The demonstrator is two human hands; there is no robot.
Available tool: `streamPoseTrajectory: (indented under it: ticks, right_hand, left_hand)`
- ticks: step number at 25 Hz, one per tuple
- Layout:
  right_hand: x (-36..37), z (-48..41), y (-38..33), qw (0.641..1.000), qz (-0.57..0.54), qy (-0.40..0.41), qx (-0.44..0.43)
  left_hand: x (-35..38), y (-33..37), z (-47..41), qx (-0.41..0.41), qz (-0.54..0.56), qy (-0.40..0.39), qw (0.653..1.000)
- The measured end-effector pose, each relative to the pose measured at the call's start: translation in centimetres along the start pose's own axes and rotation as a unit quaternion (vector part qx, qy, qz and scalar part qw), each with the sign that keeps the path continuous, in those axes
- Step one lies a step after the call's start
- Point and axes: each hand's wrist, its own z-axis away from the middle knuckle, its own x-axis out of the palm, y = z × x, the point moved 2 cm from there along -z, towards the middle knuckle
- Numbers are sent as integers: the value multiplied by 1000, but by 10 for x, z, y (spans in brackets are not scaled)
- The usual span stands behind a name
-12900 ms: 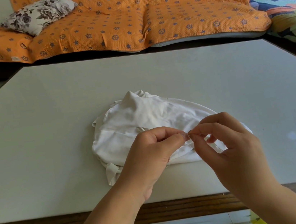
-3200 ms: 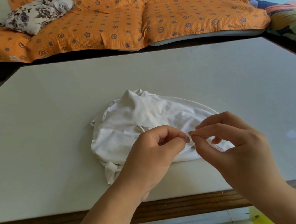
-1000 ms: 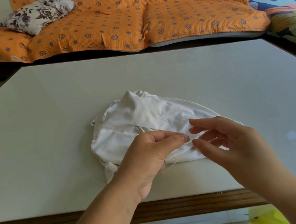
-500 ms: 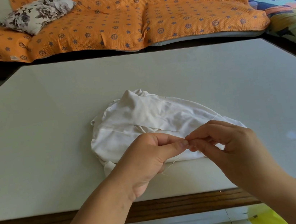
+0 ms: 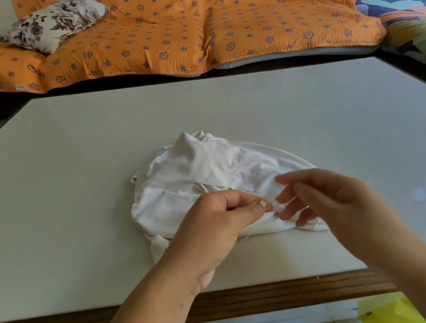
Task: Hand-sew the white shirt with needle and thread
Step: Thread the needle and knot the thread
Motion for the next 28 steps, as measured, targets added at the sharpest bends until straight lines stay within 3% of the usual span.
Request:
streamPoseTrajectory:
  ticks: [5,10,12,13,15,16,17,18,21,25,28]
  right_hand:
    - [7,5,-5,998,45,-25,-44]
    - [9,3,-5,997,65,37,-36]
    - [5,-3,-4,997,-45,48,32]
    - [3,-6,-3,983,-164,36,80]
    - [-1,-11,-7,889,-425,7,169]
    - [-4,-14,-7,841,-507,9,188]
    - [-7,-17,-5,815,-547,23,191]
    - [-9,-20,-3,811,-554,44,181]
    - [-17,-33,5,852,-495,128,113]
    - [-35,-42,8,917,-324,228,43]
    - [-47,-45,11,939,-209,272,5]
  left_hand:
    - [-2,1,0,8,-10,-17,1000]
    - [-4,1,-1,14,-17,-23,999]
    - [-6,3,-2,20,-28,-16,999]
    - [-8,2,-3,20,-24,-11,999]
    - [-14,0,-5,13,-1,-2,1000]
    - [-16,-1,-6,12,14,-1,1000]
    - [-18,-2,-8,12,28,-2,1000]
    - [-19,-3,-9,13,37,-4,999]
    - [-26,-2,-9,18,39,-4,999]
    - [-41,-1,-10,22,35,26,999]
    - [-53,1,-11,35,39,48,997]
